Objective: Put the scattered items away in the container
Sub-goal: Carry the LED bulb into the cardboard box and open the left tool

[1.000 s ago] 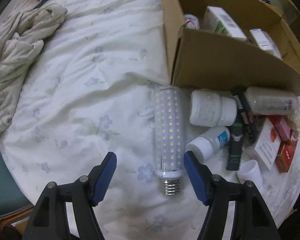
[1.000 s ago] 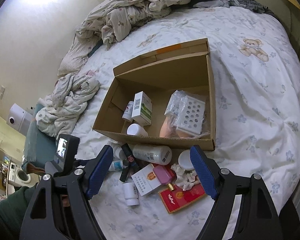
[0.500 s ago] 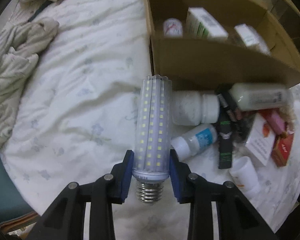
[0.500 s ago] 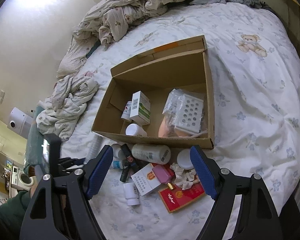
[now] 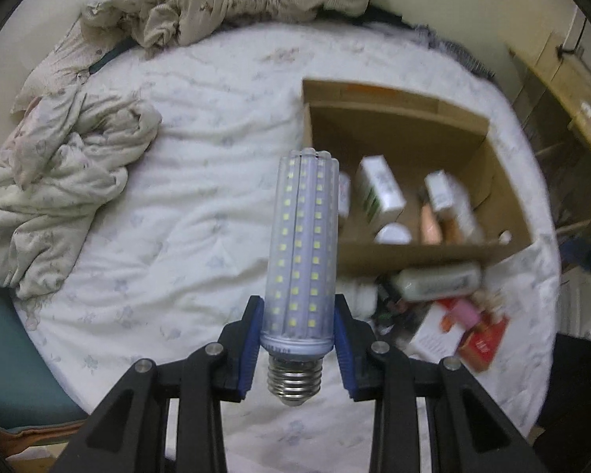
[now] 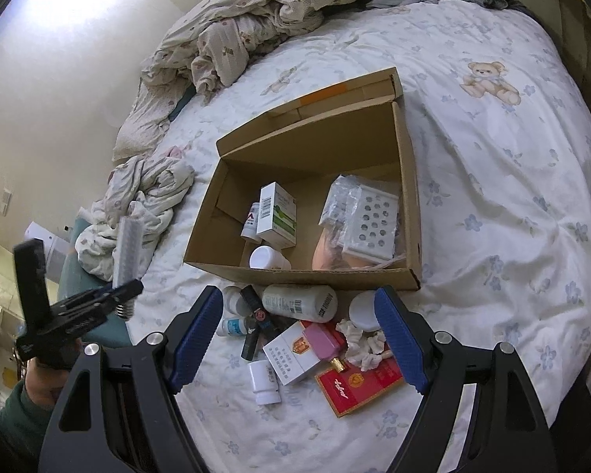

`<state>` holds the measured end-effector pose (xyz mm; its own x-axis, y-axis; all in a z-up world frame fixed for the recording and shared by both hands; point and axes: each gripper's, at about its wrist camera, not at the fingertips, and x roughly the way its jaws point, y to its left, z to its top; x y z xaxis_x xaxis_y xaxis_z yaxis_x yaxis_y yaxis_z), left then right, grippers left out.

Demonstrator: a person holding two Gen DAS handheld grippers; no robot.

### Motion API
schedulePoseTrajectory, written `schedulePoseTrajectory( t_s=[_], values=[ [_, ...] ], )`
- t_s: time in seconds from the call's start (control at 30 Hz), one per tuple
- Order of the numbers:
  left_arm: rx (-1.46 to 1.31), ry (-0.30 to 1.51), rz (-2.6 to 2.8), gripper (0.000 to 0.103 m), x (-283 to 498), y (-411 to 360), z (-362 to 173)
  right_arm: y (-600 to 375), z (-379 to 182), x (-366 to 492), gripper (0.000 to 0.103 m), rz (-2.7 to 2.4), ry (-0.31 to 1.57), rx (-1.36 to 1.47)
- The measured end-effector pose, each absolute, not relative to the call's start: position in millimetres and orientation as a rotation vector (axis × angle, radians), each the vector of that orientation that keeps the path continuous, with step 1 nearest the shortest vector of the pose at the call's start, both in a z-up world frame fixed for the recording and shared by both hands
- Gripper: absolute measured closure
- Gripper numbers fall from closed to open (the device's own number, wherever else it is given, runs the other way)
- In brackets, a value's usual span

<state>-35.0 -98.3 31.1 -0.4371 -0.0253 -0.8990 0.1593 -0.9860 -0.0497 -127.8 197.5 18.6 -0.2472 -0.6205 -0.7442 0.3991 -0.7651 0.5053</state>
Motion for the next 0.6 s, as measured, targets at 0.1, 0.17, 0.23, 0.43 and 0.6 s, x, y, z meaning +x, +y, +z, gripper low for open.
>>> schedulePoseTrajectory(
  t_s=[0.1, 0.17, 0.23, 0.43, 0.6],
  values=[
    [1.571, 0.199, -2.625, 0.069, -42, -87, 43, 200, 19, -129, 0.021, -2.055, -0.294, 1.364],
    [1.551, 0.19, -2.666, 0.069, -48, -77, 50, 202, 21, -130, 0.021, -2.062, -0.305, 1.36],
    [1.542, 0.194, -2.694, 0.069, -55, -68, 53, 206, 21, -131, 0.021, -2.068, -0.319, 1.361],
    [1.546, 0.195, -2.73, 0.069, -77, -45, 49, 210, 17, -138, 0.021, -2.054, -0.362, 1.4],
    [1.577, 0.192, -2.723, 0.069, -96, -31, 36, 207, 13, -139, 0.021, -2.044, -0.359, 1.416]
  ],
)
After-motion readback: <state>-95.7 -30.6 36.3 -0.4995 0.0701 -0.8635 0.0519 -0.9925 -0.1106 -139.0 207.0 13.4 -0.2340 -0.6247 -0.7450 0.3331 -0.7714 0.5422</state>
